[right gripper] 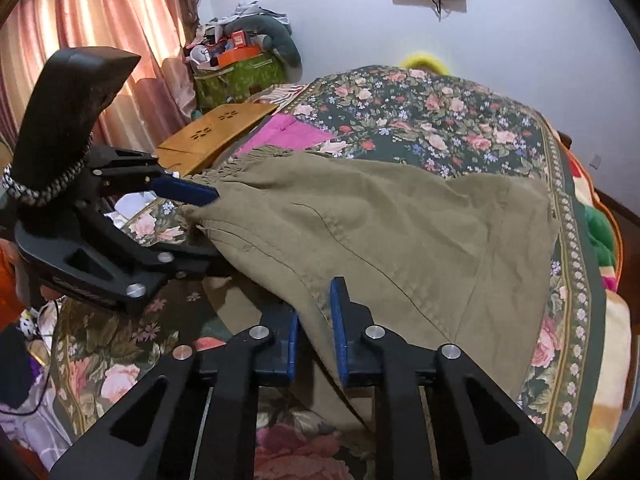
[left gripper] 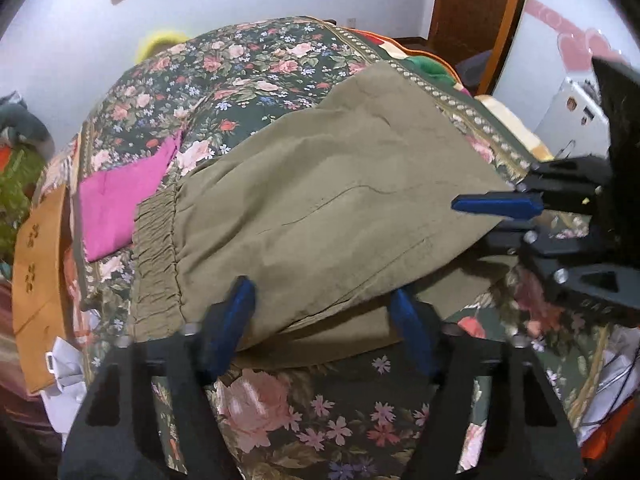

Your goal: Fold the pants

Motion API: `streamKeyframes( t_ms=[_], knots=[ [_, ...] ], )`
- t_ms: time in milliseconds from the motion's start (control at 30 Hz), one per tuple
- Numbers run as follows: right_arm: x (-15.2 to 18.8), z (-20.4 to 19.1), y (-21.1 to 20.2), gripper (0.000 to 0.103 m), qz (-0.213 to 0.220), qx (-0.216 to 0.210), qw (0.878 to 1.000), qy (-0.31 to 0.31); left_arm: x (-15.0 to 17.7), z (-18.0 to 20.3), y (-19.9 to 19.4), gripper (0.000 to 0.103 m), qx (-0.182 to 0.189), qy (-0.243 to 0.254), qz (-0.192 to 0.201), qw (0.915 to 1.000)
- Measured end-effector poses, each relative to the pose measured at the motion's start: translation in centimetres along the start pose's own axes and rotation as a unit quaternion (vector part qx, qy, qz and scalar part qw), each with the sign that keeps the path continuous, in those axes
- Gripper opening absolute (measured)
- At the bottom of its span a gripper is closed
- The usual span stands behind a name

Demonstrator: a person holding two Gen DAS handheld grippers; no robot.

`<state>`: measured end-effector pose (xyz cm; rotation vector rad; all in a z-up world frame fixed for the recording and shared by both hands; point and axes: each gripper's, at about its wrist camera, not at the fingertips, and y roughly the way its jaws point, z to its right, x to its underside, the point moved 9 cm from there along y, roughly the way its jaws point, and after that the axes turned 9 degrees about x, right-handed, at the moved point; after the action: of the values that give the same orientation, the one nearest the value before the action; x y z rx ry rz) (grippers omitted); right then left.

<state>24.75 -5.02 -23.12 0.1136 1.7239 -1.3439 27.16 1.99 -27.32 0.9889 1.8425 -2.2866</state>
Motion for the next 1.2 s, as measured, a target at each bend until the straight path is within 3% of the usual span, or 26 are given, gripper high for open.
streamKeyframes(
  t_ms=[33, 67, 167, 400, 633, 733, 900, 1100, 1200],
  knots=[
    [0.0, -0.1, 0.0, 0.011, 0.001, 0.001, 1.0, -0.003, 0.1, 0.1, 0.1, 0.048, -0.004, 0.003, 0.0, 1.0],
    [0.1, -0.2, -0.1, 0.009, 0.001, 0.003, 1.0, -0.009, 0.1, 0.2, 0.1, 0.036, -0.007, 0.006, 0.002, 1.0],
    [0.3, -0.4, -0.4, 0.008, 0.005, 0.011, 1.0, -0.022, 0.3, 0.7, -0.3, 0.022, -0.021, 0.016, 0.015, 0.9995],
    [1.1, -0.2, -0.5, 0.011, -0.007, 0.005, 1.0, -0.011, 1.5, 1.4, -0.9, 0.019, -0.014, 0.019, 0.013, 0.9996],
    [1.8, -0.2, -1.4, 0.023, -0.022, -0.002, 1.0, 0.007, 2.4, 0.7, -1.2, 0.027, 0.007, -0.026, 0.003, 0.9996],
    [1.8, 0.0, -2.5, 0.028, -0.009, -0.007, 1.0, 0.014, 2.6, -0.1, -2.5, 0.037, 0.011, -0.044, 0.013, 0.9989],
    [1.2, 0.7, -3.9, 0.029, 0.011, -0.016, 0.998, 0.055, 2.6, -2.1, -4.9, 0.067, 0.014, -0.089, 0.047, 0.9949],
    [0.5, 2.9, -4.3, 0.044, 0.035, 0.008, 0.992, 0.122, 2.5, -6.5, -5.8, 0.071, -0.028, -0.137, 0.063, 0.9882],
    [0.1, 3.2, -3.6, 0.045, 0.029, -0.011, 0.988, 0.153, 2.7, -8.1, -4.8, 0.071, -0.041, -0.153, 0.057, 0.9857]
  ],
)
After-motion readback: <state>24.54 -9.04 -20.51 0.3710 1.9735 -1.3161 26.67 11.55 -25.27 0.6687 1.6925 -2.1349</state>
